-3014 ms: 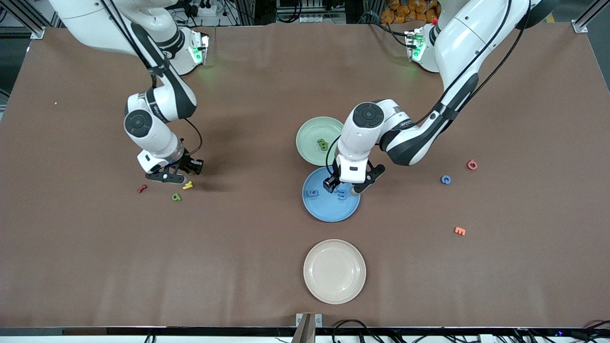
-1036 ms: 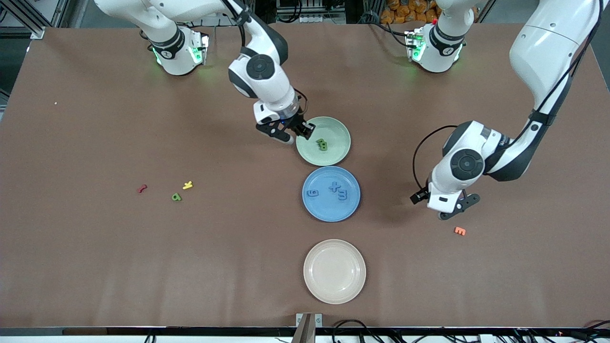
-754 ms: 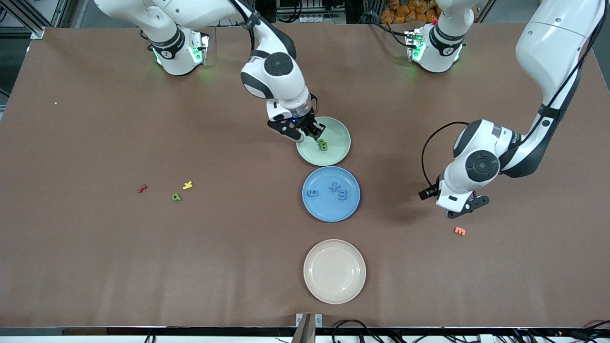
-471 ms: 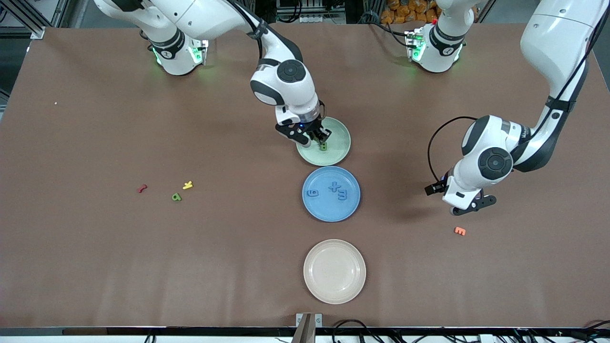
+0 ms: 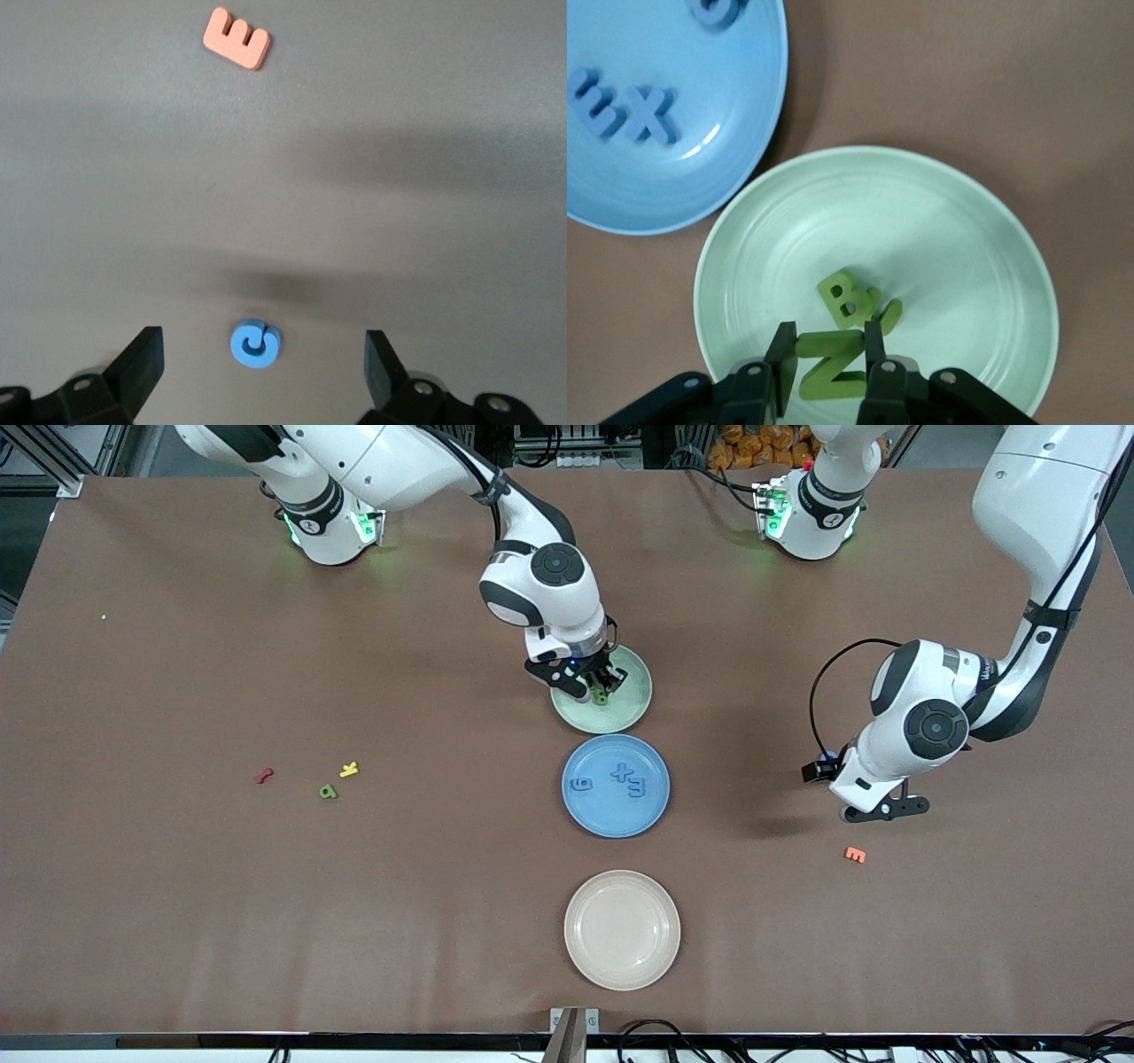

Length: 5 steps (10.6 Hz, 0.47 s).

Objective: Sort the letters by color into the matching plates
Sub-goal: 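Reach the left gripper to blue c while the right gripper reaches green a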

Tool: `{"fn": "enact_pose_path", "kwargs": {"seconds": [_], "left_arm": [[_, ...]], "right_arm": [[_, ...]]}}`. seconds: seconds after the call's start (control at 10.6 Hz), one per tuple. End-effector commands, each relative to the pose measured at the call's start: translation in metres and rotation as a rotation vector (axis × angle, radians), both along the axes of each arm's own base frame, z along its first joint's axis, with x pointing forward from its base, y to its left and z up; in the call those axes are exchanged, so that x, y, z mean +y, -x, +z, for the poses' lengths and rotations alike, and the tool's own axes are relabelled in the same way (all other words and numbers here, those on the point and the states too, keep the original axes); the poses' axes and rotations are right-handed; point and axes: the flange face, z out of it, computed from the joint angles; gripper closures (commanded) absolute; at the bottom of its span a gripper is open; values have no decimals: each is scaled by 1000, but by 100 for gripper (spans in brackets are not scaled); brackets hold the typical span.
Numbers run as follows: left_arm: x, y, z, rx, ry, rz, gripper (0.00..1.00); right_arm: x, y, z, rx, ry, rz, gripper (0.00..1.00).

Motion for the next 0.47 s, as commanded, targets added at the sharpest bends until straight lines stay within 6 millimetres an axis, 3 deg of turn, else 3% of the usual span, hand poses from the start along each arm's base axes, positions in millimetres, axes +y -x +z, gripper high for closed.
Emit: {"fn": "enact_pose_path", "kwargs": {"seconds": [0.0,0.19,0.38], "left_arm": [[-11,5,0,-21,1,-78,0],[-10,3,4,-17,19,-77,0],[-10,-1,27,-42,40,-67,0]], "right_arm": [[11,-2,0,-6,-10,-34,25],[10,-4,1,-9,-8,-33,23],[6,-11,5,-14,-9,-43,23]]}}
